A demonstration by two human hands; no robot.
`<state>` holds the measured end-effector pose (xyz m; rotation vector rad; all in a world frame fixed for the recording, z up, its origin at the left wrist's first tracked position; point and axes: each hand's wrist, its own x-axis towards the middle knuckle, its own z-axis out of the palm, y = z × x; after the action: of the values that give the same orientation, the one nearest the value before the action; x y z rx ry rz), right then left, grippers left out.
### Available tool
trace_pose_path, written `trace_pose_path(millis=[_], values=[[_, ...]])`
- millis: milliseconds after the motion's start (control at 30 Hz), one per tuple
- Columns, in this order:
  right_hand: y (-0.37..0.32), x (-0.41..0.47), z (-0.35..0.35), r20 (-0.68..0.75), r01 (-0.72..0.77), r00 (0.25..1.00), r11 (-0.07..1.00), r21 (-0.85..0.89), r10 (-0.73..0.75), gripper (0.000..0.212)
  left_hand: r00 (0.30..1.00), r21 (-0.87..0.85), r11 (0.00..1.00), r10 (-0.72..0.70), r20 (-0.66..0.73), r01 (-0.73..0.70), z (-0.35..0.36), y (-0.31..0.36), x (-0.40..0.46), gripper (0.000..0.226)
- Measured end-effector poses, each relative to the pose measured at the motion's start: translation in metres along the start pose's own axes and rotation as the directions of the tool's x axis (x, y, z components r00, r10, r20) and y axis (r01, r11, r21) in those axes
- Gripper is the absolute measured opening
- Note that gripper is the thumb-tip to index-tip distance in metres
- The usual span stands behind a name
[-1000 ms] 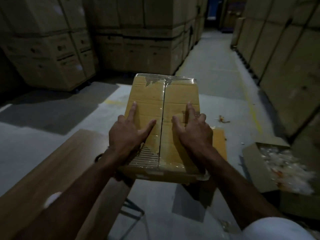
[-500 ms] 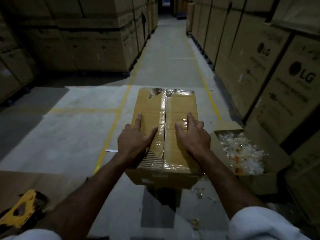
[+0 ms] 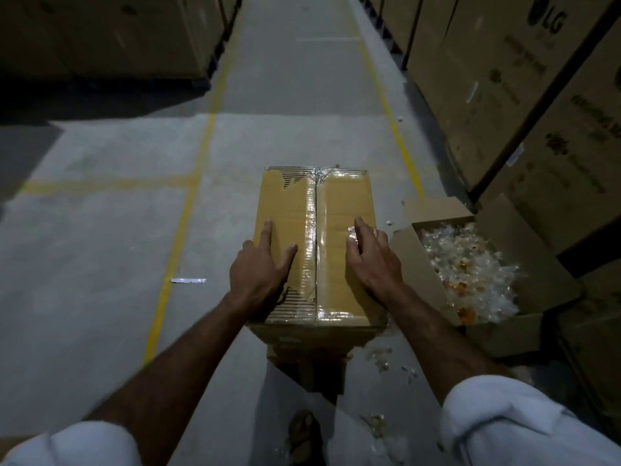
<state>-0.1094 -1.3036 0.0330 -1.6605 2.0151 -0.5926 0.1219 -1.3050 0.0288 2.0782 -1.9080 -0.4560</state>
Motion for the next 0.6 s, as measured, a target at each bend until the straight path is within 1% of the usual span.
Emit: trace_pose_path(millis=[167,300,467,600], values=[[0.016,0.035,0.043,0.011,0.001,1.000,0.999,0.036,-0.001,0.053,0.998,-0.004,0.999,-0.037,0.053,0.038,0.035,-0.022,0.039,0.085],[0.027,0.057,0.066,0.071,-0.011,0.997,0.998,0.067,0.006,0.053,0.994,-0.014,0.997,-0.076,0.081,0.077,0.058,-0.032,0.056,0.085],[0.047,0.065,0.089,0.087,-0.017,0.996,0.997,0.082,0.010,0.053,0.984,-0.047,0.990,-0.128,0.126,0.135,0.086,-0.036,0.056,0.085],[0.068,0.062,0.100,0.159,-0.038,0.987,0.998,0.057,0.029,0.057,0.970,-0.070,0.984,-0.150,0.190,0.166,0.109,-0.036,0.049,0.085]])
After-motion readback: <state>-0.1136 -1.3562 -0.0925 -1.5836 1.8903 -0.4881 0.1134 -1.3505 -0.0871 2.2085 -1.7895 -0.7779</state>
